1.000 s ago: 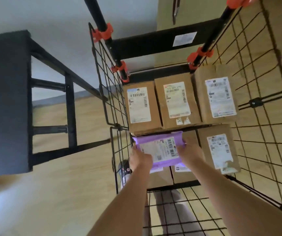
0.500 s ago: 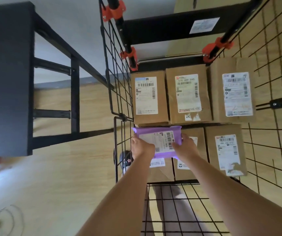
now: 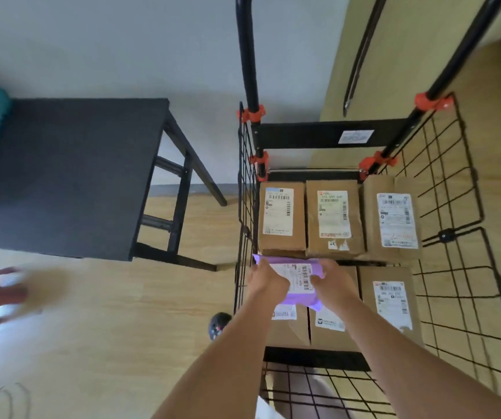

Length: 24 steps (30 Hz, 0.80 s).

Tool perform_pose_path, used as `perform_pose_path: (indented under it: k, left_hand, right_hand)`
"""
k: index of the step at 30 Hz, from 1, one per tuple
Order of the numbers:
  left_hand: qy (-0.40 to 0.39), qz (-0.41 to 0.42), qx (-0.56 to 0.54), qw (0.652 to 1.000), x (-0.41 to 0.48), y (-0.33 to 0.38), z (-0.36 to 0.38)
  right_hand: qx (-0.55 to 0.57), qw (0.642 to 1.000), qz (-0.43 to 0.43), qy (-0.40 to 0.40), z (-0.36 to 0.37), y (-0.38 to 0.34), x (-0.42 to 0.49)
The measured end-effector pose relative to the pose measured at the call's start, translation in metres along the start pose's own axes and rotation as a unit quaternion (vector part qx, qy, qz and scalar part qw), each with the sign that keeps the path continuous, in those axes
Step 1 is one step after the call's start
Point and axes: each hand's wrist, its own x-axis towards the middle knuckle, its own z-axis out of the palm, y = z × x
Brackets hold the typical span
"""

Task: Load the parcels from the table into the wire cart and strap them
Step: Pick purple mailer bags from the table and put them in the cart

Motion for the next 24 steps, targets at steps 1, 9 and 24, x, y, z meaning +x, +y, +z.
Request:
perform_pose_path:
  k: [1,9,24]
  left_hand:
    - [0.000,0.011,0.010,1.000,-0.010,0.001,-0.006]
    - [0.050,0.173,0.094,0.979,-0.072,0.014,-0.061]
    - [0.129,0.142,0.050,0.980,-0.119,-0.175,-0.211]
  right_hand:
    - [-0.010,1.000,-0.015,0.001,-0.004,-0.007,-0.008]
    - [-0.133,0.976,-0.154,0.074,-0.034,-0.082,-0.063]
    - [-0.256,0.928,-0.264,0.063,0.095,-0.220,-0.180]
